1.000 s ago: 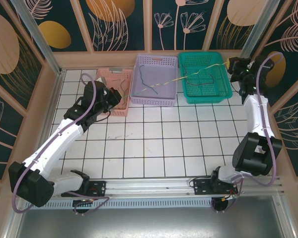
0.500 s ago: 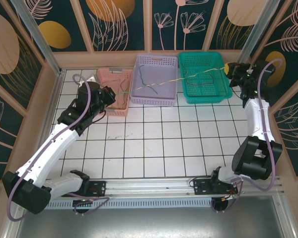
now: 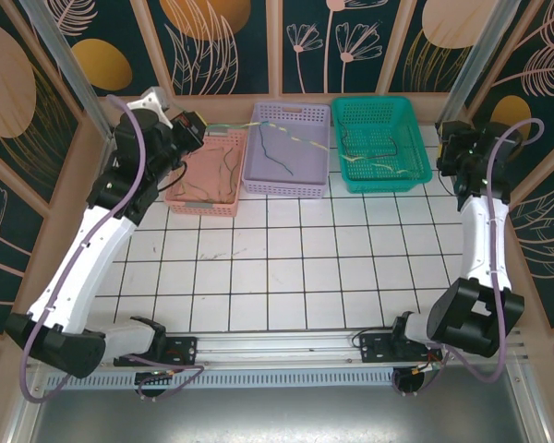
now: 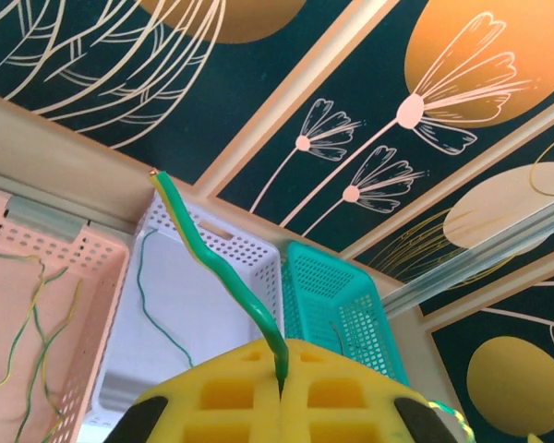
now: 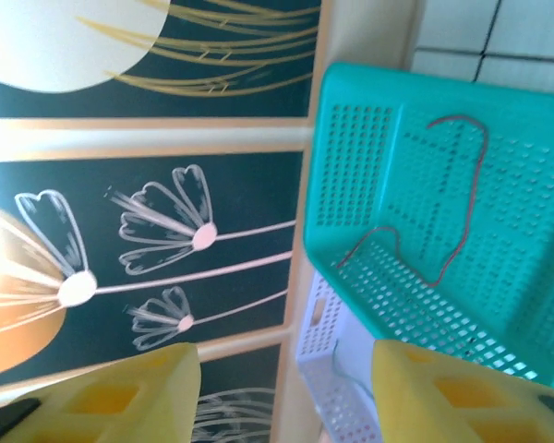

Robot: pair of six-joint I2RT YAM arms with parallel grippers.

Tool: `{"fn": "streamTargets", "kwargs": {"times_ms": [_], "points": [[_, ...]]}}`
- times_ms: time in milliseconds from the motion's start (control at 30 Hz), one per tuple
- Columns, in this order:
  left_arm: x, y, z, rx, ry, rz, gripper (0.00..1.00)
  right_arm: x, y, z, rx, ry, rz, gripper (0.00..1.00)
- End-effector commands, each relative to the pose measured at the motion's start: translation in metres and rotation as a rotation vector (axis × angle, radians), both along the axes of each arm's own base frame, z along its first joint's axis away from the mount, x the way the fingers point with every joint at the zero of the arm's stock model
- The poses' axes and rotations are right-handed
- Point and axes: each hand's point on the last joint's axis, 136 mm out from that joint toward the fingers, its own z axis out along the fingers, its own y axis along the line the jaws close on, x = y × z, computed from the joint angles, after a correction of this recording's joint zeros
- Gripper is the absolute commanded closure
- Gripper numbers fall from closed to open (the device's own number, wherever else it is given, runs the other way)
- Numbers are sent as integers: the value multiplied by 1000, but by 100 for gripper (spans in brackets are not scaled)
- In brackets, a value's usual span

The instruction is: Untangle the cables

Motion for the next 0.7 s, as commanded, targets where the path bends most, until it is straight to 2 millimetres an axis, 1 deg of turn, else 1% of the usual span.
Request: {"fn": "streamTargets", "kwargs": {"times_ms": [0, 33, 100, 167, 233, 267, 300, 400, 467, 600, 667], "points": [[9, -7, 8, 20, -9, -23, 100, -14, -10, 43, -324, -7, -28, 44], [11, -10, 13, 16, -17, -35, 100, -13, -6, 58, -410, -35, -6, 42], [15, -14, 19, 20, -27, -54, 100, -9, 14, 82, -588, -82, 58, 40], [19, -13, 19, 49, -23, -39, 100, -11, 33, 97, -741, -76, 87, 38], [25, -7, 15, 93, -6, -6, 100, -19, 40, 107, -859, -61, 52, 33], [28, -4, 13, 112, 6, 13, 100, -24, 38, 108, -871, -58, 35, 31], [31, 1, 8, 140, 25, 44, 100, -28, 30, 106, -866, -40, 2, 30], [40, 27, -9, 236, 102, 186, 100, -41, 9, 102, -836, 4, -73, 28], [43, 42, -22, 311, 159, 264, 100, -48, 6, 107, -840, -15, -106, 28], [45, 51, -40, 372, 187, 304, 100, -62, -2, 113, -831, -12, -181, 26], [45, 52, -44, 384, 197, 308, 100, -69, -6, 115, -848, -14, -215, 26]]}}
